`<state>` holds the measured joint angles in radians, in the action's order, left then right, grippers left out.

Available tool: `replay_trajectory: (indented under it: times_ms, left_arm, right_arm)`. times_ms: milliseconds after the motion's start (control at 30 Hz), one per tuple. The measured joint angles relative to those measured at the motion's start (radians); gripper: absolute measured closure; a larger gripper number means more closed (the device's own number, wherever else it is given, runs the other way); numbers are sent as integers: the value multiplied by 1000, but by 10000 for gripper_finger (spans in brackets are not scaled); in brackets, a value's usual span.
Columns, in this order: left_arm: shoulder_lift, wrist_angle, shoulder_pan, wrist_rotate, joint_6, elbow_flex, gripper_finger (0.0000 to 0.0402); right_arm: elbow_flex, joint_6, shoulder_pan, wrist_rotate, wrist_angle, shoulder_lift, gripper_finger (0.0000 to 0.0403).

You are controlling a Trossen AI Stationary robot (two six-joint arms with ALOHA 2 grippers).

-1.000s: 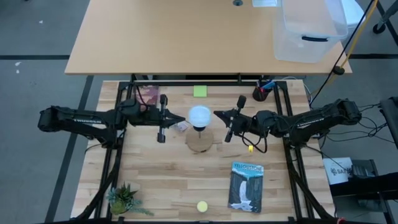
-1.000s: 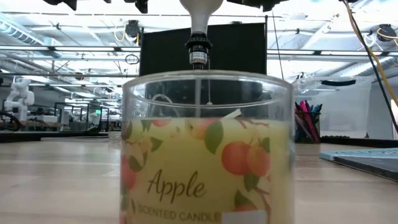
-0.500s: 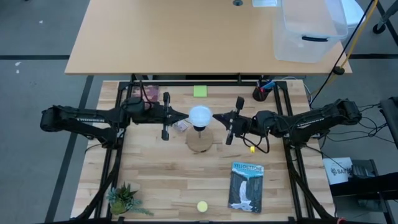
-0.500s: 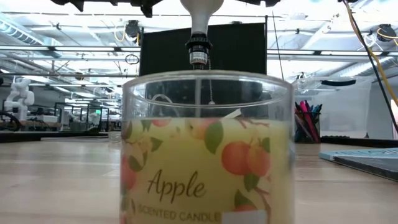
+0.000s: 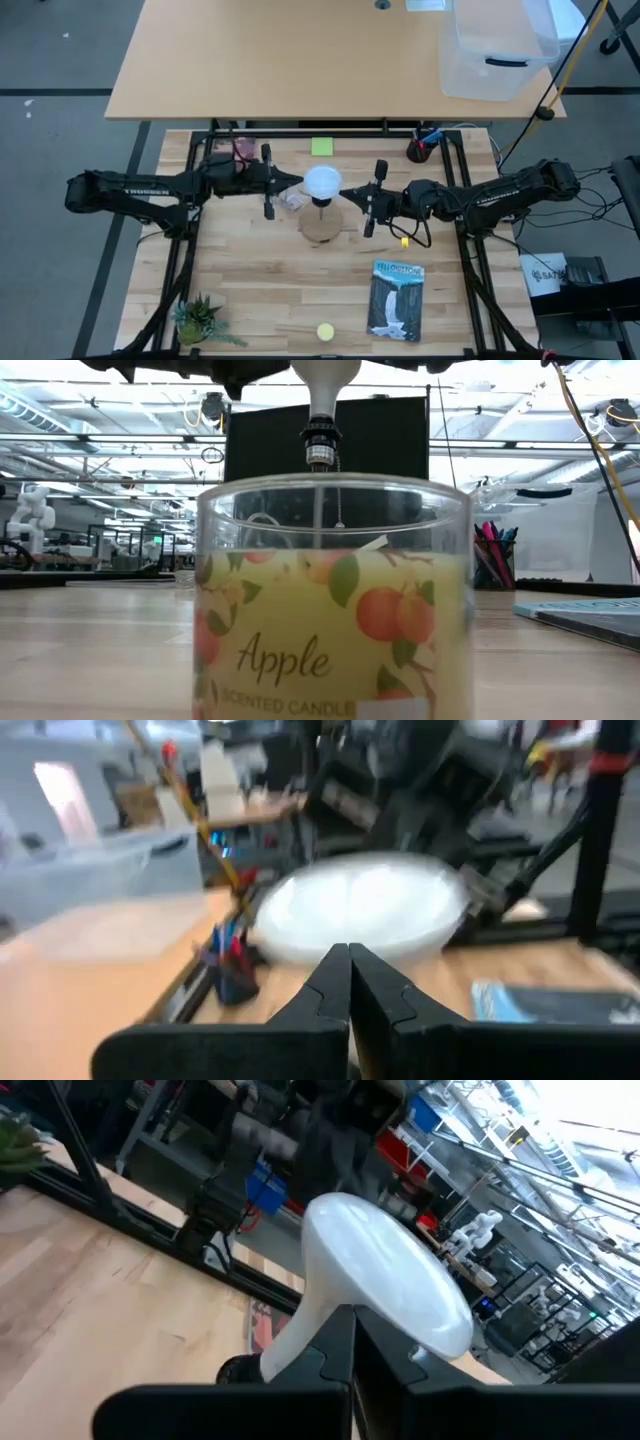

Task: Screw lightbulb
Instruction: Insert the lightbulb into the lamp

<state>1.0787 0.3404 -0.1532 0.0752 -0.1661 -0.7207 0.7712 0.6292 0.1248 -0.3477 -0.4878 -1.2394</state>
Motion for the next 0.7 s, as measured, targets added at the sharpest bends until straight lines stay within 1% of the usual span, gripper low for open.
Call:
replay_trajectory:
  times_ms: [167, 267, 467, 567, 700]
  left_arm:
    - [2, -25, 0, -65, -1, 3, 402]
    - [1, -25, 0, -70, -5, 3, 402]
    - [-46, -17, 2, -70, -33, 3, 402]
    - [-73, -23, 7, -70, -36, 3, 402]
    - [-93, -11, 46, -48, -55, 3, 402]
  right_arm:
    - [0, 0, 14, 32, 9, -2, 403]
    - [0, -6, 16, 32, 21, -3, 403]
    - [-1, -15, -9, -61, 44, -4, 403]
    - [12, -14, -37, -70, 46, -4, 403]
    - [38, 9, -64, -72, 44, -11, 403]
